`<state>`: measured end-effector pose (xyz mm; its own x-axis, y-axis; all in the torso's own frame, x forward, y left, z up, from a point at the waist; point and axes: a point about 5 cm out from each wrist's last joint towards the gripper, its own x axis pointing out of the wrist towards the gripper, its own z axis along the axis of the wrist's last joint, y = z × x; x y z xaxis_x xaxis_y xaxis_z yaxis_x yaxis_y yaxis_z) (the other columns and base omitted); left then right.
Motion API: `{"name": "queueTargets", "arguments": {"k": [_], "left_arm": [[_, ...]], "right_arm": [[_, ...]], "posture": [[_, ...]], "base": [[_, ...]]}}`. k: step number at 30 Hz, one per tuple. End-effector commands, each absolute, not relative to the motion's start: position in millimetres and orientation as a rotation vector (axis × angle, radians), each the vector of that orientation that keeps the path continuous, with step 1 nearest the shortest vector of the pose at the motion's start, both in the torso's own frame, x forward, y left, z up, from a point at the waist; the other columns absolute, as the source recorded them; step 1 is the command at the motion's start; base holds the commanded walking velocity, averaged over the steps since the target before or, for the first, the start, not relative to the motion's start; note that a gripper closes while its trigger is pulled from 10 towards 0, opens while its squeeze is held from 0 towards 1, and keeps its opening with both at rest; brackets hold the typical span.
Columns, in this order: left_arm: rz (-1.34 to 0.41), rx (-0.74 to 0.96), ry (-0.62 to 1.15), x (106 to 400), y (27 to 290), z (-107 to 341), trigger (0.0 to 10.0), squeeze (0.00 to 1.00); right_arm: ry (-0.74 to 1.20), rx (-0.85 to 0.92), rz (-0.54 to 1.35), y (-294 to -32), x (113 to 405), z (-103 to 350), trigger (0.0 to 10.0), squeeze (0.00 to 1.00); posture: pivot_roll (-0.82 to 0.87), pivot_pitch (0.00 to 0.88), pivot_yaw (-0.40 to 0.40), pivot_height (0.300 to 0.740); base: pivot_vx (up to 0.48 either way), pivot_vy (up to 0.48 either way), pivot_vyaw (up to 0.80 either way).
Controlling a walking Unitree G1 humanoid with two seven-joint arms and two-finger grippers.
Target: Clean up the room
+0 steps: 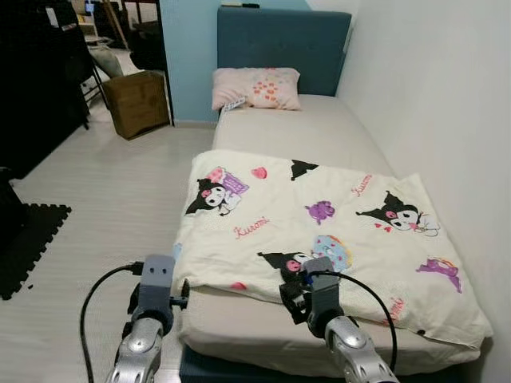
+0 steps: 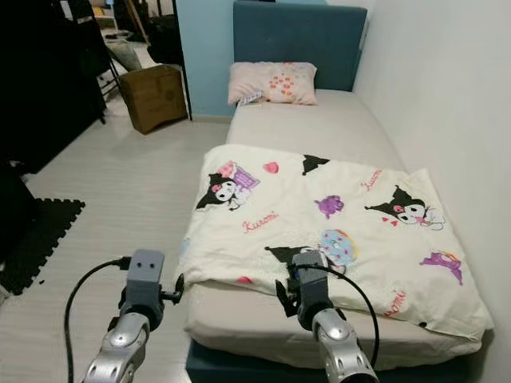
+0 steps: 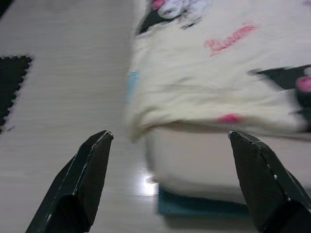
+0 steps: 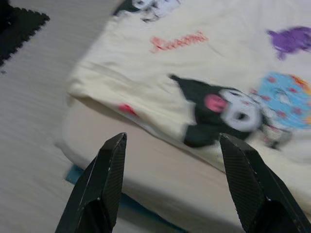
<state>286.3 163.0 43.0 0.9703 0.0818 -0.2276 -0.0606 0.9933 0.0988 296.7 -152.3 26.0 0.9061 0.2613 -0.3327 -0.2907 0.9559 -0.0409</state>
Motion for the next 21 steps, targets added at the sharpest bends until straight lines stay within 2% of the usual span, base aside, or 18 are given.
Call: {"name": "queueTargets", "arguments": {"k": [1, 8, 21], "left_arm": [[0.079, 0.086, 0.255, 284.1, 166.2, 39.5, 10.0, 0.00], [0.080, 0.096, 0.252, 282.6, 170.2, 38.9, 10.0, 0.00], [0.033, 0.153, 0.227, 285.7, 169.0, 42.2, 10.0, 0.00]], "right_arm": [[0.319, -0.074, 0.284, -150.7, 297.5, 27.7, 10.0, 0.00], [0.319, -0.074, 0.287, -150.1, 297.3, 27.3, 10.0, 0.00], [0.326, -0.078, 0.248, -150.2, 298.8, 26.8, 10.0, 0.00]], "posture": [[-0.05, 0.081, -0.058, 0.740], [-0.05, 0.071, -0.058, 0.740], [-0.04, 0.067, -0.054, 0.740]], "base": [[0.000, 0.000, 0.00], [0.000, 0.480, 0.00], [0.000, 0.000, 0.00]]}}
